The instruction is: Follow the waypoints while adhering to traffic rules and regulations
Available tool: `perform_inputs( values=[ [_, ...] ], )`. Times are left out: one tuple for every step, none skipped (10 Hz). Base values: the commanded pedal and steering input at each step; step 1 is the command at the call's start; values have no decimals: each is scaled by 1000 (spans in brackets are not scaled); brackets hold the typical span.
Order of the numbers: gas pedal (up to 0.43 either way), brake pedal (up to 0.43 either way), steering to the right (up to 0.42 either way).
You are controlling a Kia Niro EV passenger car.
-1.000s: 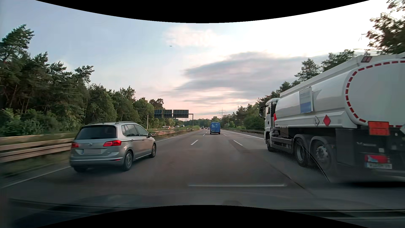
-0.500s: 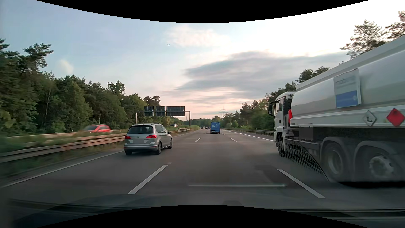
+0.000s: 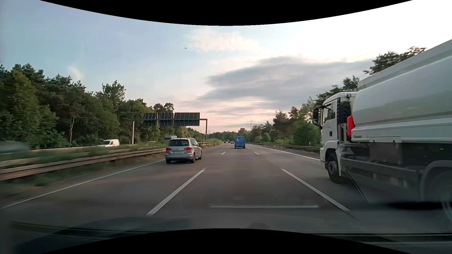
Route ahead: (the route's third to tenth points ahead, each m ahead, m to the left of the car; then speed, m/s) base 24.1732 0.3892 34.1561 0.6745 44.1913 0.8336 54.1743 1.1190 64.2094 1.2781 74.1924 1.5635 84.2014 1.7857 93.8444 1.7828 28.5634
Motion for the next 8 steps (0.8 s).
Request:
perform_inputs(
  values=[
    [157, 0, -6],
    [157, 0, -6],
    [157, 0, -6],
    [157, 0, -6],
    [150, 0, -6],
    [150, 0, -6],
    [150, 0, -6],
    [150, 0, -6]
  ],
)
